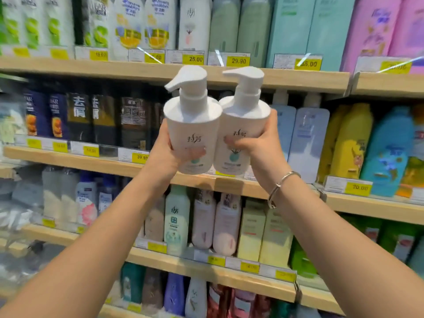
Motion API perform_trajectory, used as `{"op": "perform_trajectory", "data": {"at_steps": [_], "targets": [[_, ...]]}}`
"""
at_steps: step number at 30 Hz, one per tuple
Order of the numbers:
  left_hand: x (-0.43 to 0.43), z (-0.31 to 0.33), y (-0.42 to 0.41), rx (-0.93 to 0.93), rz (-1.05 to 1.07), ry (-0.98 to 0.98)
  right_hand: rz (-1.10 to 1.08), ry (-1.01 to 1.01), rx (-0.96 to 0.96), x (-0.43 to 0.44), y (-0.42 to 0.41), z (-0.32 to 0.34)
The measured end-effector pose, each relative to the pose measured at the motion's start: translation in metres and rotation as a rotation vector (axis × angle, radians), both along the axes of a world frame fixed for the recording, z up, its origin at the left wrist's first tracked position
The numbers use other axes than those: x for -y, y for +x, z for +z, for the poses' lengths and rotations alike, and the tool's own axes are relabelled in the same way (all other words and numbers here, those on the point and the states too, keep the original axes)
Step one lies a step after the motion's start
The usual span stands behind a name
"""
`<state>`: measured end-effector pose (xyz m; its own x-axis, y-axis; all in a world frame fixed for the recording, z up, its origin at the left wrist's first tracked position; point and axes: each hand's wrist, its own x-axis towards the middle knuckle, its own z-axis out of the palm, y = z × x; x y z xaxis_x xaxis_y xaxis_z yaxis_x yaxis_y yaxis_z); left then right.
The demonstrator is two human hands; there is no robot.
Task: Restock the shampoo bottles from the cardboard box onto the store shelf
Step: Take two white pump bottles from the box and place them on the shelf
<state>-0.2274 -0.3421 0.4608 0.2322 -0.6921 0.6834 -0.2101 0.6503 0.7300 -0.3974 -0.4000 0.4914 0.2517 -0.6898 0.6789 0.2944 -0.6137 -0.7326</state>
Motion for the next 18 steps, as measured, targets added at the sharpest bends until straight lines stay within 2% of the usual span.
{"op": "perform_trajectory", "data": {"at_steps": [8,12,16,18], "targets": [[0.022,0.023,0.065,0.034,0.074,-0.012,-0.022,-0.166,-0.023,0.032,0.046,0.015],[0.043,0.027,0.102,0.016,0.138,0.009,-0.082,-0.148,-0.056,0.054,0.083,0.015],[0.066,0.029,0.122,0.080,0.213,0.031,-0.223,-0.102,-0.081,0.070,0.116,0.010],[0.077,0.026,0.126,0.047,0.243,0.036,-0.298,-0.086,-0.088,0.075,0.126,0.006]]}}
